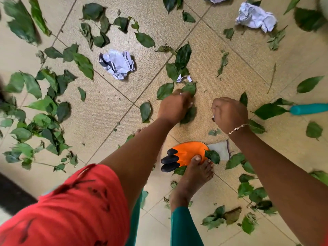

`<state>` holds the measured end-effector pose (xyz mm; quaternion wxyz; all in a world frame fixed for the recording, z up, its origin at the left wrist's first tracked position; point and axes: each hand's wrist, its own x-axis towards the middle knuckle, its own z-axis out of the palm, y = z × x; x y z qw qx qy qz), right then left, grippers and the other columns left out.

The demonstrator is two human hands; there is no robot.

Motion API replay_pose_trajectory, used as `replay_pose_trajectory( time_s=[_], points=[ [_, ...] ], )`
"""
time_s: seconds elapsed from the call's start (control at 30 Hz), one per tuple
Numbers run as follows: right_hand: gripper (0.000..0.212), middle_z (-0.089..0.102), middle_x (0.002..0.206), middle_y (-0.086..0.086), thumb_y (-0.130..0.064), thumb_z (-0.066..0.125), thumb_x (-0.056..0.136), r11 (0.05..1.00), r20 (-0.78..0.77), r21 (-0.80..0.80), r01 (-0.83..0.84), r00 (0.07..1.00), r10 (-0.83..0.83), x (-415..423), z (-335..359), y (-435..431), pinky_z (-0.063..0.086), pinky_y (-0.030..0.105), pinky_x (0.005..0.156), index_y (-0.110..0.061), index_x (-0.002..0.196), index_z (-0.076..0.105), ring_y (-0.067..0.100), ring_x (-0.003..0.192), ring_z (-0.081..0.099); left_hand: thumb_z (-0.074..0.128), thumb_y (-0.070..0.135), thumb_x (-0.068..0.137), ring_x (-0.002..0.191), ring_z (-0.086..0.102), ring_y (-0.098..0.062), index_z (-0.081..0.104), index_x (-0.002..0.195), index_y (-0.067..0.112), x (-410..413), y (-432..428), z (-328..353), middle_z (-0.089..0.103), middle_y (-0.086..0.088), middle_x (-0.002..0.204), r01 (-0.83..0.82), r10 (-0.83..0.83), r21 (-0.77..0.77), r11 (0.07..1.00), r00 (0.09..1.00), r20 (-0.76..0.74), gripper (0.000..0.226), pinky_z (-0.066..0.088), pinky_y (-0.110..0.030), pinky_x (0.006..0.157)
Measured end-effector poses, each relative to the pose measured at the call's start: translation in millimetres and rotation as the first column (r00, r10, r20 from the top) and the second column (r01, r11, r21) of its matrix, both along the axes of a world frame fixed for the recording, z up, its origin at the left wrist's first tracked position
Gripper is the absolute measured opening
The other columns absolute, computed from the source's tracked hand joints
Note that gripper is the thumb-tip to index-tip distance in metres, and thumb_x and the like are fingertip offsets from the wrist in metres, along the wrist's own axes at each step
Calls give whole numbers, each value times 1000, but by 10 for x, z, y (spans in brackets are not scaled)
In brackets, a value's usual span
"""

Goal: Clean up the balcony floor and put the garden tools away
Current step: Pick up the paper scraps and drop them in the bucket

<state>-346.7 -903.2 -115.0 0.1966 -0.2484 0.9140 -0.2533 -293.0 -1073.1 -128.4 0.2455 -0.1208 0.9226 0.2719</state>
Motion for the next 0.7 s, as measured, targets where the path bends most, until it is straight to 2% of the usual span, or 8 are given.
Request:
replay_pose_trajectory(
  time_s=[0.1, 0.17, 0.23, 0.3, 0.43, 0.5, 0.57, 0.7],
  points=[
    [34, 44, 46, 5, -24, 35, 79, 996, 12, 3, 85, 996, -85, -51, 17, -88, 22, 22, 43, -7, 60, 56, 22, 40, 36, 55, 14, 87, 77, 47, -22, 55, 86, 3, 44, -92, 72, 51, -9, 85, -363, 393, 235, 902, 915, -94, 11, 35, -29, 63],
    [26, 56, 56, 9, -31, 49, 84, 987, 74, 77, 138, 987, -144, -110, 3, -197, 34, 27, 47, -9, 74, 60, 27, 50, 49, 54, 5, 84, 70, 45, -19, 48, 77, 7, 54, -178, 125, 47, -2, 72, -546, 590, 336, 768, 807, -37, 9, 35, -29, 62],
    [20, 67, 74, 14, -31, 60, 87, 975, 135, 113, 190, 969, -204, -191, -24, -321, 45, 34, 56, -11, 86, 60, 31, 66, 60, 58, -1, 85, 64, 50, -14, 45, 73, 13, 21, -289, 151, 49, 1, 70, -671, 709, 406, 620, 701, 78, 23, 43, -27, 57],
    [17, 68, 81, 14, -29, 62, 87, 967, 166, 90, 240, 953, -252, -271, -36, -434, 49, 38, 62, -12, 90, 60, 33, 74, 61, 65, 2, 85, 60, 57, -10, 46, 78, 15, -15, -351, 173, 51, 0, 77, -702, 711, 487, 520, 671, 208, 24, 49, -22, 47],
    [9, 69, 87, 11, -24, 61, 88, 962, 213, 136, 236, 942, -261, -393, -72, -618, 45, 34, 61, -16, 92, 61, 29, 76, 60, 63, 20, 90, 54, 52, -1, 54, 92, 6, 40, -327, 164, 57, 0, 76, -431, 349, 513, 743, 903, 253, 16, 39, -17, 48],
    [10, 69, 91, 11, -23, 60, 88, 961, 221, 172, 218, 942, -253, -438, -98, -683, 38, 31, 58, -16, 95, 62, 29, 77, 59, 50, 23, 97, 53, 50, -5, 58, 90, -3, 107, -271, 144, 55, 1, 63, -371, 254, 510, 776, 924, 286, 28, 40, -22, 54],
    [17, 68, 97, 9, -27, 62, 88, 959, 234, 182, 218, 937, -258, -476, -112, -751, 38, 30, 60, -14, 99, 61, 29, 84, 61, 45, 25, 99, 60, 47, -8, 59, 93, -3, 134, -262, 103, 51, 4, 66, -418, 334, 434, 798, 906, 258, 32, 36, -26, 63],
    [28, 63, 91, 3, -36, 65, 85, 962, 305, 227, 149, 928, -216, -523, -147, -896, 39, 30, 63, -14, 102, 58, 26, 83, 58, 57, 28, 93, 57, 43, -10, 57, 100, 8, 19, -319, 24, 47, 9, 64, -524, 542, 227, 821, 840, -21, 21, 30, -28, 54]
  ],
)
